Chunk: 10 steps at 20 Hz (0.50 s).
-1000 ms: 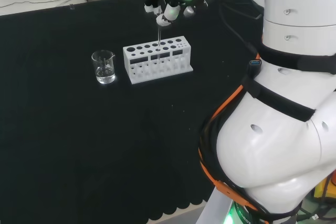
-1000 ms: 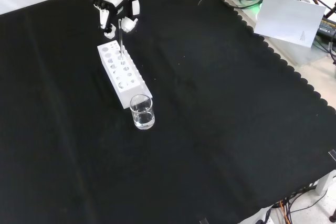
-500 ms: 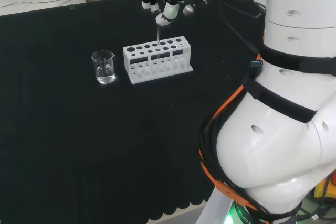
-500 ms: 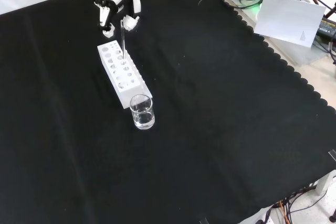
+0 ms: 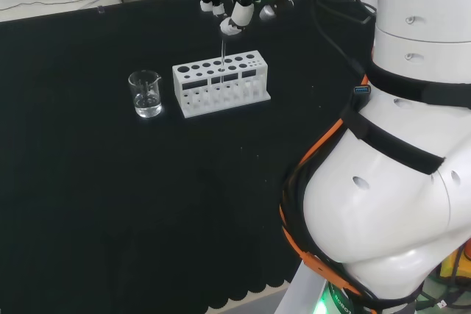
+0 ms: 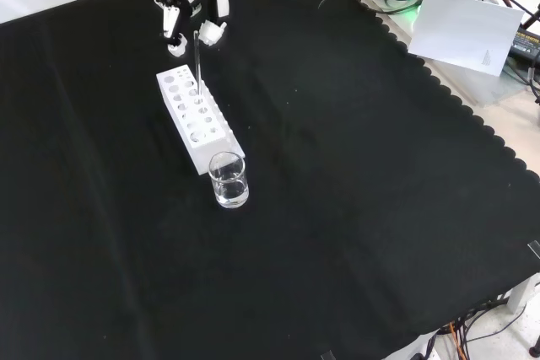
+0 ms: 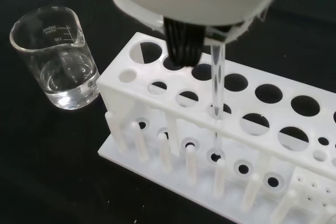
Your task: Put the glass rod back on the white test tube rack.
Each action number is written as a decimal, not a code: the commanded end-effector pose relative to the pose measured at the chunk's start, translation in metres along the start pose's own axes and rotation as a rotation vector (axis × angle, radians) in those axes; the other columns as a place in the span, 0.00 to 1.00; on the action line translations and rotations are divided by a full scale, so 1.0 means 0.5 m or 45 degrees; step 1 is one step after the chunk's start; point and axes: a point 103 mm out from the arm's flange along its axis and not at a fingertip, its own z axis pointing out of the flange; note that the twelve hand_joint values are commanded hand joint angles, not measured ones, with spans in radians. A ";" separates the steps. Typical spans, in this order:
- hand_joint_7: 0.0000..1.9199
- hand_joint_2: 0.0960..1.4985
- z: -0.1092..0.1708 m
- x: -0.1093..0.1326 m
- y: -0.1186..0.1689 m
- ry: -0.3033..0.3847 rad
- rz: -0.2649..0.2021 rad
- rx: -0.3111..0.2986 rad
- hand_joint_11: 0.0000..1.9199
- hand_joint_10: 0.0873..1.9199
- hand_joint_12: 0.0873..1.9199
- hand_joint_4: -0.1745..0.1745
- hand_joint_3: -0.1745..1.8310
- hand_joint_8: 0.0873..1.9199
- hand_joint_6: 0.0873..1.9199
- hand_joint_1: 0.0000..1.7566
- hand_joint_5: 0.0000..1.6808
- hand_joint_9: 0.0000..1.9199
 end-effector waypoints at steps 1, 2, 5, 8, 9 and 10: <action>0.45 0.27 -0.006 0.005 -0.003 -0.005 -0.011 -0.006 1.00 0.46 0.71 0.00 0.50 0.38 0.34 0.74 0.27 0.97; 0.45 0.27 -0.008 0.005 -0.003 -0.006 -0.010 -0.008 1.00 0.46 0.71 0.00 0.50 0.38 0.34 0.74 0.27 0.97; 0.45 0.27 -0.010 0.006 -0.003 -0.009 -0.009 -0.008 1.00 0.46 0.71 0.00 0.50 0.38 0.34 0.74 0.27 0.97; 0.45 0.27 -0.011 0.006 -0.009 -0.009 -0.009 -0.013 1.00 0.46 0.71 0.00 0.50 0.38 0.34 0.73 0.27 0.97; 0.45 0.27 -0.012 0.007 -0.008 -0.010 -0.008 -0.009 1.00 0.46 0.71 0.00 0.50 0.38 0.34 0.73 0.27 0.97; 0.44 0.27 -0.012 0.007 -0.008 -0.010 -0.008 -0.009 1.00 0.46 0.71 0.00 0.50 0.37 0.34 0.73 0.27 0.97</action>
